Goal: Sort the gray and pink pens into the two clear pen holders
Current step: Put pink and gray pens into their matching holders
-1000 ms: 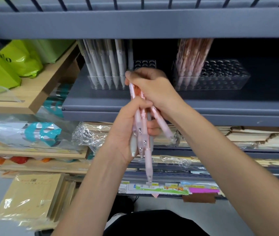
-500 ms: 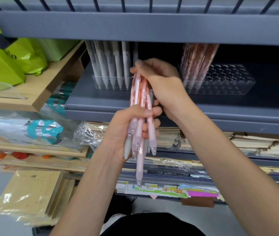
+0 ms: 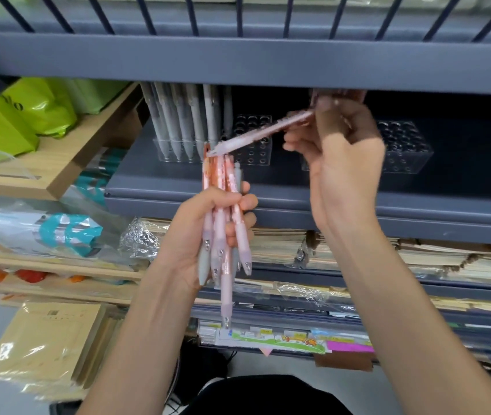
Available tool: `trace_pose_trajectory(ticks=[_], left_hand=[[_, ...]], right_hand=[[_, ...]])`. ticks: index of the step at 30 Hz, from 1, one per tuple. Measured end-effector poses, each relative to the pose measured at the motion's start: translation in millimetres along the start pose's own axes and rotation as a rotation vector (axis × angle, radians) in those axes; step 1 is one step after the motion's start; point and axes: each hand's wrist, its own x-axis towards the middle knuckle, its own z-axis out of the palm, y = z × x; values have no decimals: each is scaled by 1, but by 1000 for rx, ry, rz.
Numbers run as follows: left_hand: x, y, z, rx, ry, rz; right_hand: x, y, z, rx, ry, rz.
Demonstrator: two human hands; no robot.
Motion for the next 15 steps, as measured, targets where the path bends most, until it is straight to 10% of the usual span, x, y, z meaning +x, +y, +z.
trace_pose_trajectory(ticks=[9,15], left_hand=[[6,-15,32,78,105,37],[8,-25,40,56,127,43]], right_hand=[[7,-44,-89,-286,418,-359],[28,-48,-106,-591,374,-437]])
